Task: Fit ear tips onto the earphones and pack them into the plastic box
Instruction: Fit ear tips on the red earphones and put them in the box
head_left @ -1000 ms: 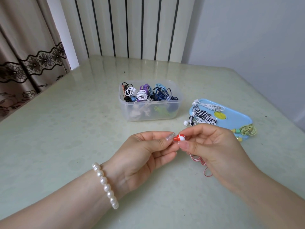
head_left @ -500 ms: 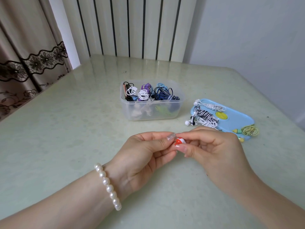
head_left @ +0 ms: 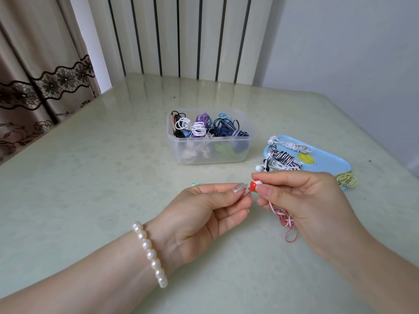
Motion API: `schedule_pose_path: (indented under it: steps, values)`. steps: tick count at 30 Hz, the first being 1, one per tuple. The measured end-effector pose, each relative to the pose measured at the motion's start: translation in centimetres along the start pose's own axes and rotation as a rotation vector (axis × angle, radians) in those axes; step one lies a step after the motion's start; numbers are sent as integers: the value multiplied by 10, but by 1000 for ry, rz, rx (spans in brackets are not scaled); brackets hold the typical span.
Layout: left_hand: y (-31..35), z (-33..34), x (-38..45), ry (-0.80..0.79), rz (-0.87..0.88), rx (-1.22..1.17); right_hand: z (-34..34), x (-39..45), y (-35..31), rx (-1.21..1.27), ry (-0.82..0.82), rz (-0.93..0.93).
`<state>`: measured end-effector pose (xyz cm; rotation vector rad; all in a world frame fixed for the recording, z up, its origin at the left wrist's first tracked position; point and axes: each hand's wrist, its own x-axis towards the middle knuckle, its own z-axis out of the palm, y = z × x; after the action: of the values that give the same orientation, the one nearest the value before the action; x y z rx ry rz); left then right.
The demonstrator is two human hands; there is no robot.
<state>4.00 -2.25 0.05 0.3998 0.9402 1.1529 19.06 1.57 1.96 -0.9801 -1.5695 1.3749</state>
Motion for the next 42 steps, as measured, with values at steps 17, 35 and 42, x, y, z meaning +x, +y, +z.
schedule_pose_path:
  steps: [17,35,42]
  values:
    - [-1,2,-1,-28,-19,42,6,-3,-2,-40,67,-46]
    - [-3,0,2,-17,-49,23,7,-2,1,-5,44,-7]
    - [-2,2,1,-23,-66,-47,10,-1,11,-109,108,-139]
